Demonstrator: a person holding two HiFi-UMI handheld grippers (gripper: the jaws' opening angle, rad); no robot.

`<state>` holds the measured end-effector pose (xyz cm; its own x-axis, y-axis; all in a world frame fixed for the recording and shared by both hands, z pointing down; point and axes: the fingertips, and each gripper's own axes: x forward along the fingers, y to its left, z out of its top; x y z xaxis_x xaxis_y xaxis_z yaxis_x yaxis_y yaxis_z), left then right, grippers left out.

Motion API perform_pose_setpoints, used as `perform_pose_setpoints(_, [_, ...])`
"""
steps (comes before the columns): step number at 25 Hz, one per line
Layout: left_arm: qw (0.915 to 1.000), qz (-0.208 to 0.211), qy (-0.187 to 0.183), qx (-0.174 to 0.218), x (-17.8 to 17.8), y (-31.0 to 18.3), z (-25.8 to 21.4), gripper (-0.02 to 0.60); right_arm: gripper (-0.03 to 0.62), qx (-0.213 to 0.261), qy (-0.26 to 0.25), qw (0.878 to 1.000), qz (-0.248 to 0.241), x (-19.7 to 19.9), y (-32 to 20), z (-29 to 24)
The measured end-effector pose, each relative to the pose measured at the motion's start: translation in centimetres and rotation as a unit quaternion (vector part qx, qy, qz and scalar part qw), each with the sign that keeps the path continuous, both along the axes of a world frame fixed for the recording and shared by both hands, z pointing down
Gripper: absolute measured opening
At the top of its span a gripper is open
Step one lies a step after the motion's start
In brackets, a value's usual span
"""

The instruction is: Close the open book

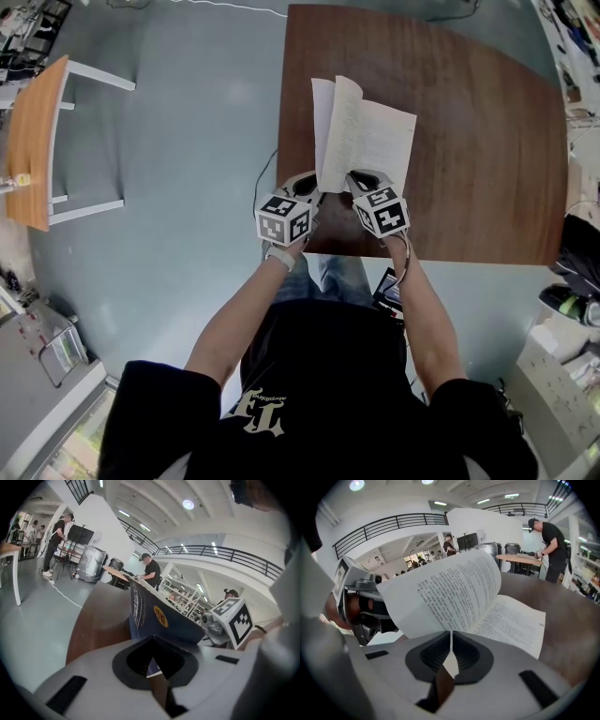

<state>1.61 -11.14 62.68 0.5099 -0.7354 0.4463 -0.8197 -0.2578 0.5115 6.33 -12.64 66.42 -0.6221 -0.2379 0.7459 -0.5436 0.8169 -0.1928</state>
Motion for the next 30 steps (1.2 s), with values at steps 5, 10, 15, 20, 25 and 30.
perform_pose_setpoints(5, [0.9992,0.031,-0.014,0.02,2.0,-0.7,-1.4,0.005,0.003,0.008,-0.011,1.0,0.016,1.0,-0.4,-0.8])
perform_pose_setpoints(10, [0.9956,0.079,-0.032,0.037,4.6,-1.0,-2.6,0.005,0.003,0.014,-0.018,0.999,0.032,2.2,-0.7,-1.3])
perform_pose_setpoints(15, [0.9933,0.105,-0.029,0.037,7.1,-0.9,-2.7,0.005,0.003,0.014,-0.02,0.998,0.05,3.8,-0.4,-1.4])
perform_pose_setpoints(20, [0.9901,0.131,-0.033,0.037,9.7,-1.1,-2.1,0.005,0.003,0.017,-0.017,0.997,0.067,6.1,-0.4,-1.0])
perform_pose_setpoints(25, [0.987,0.152,-0.039,0.036,10.5,-1.1,-1.7,0.005,0.003,0.017,-0.016,0.996,0.085,6.9,-0.3,-1.0])
perform_pose_setpoints(30, [0.9845,0.167,-0.043,0.032,11.6,-1.1,-0.8,0.005,0.003,0.02,-0.015,0.995,0.099,8.2,-0.2,-0.7])
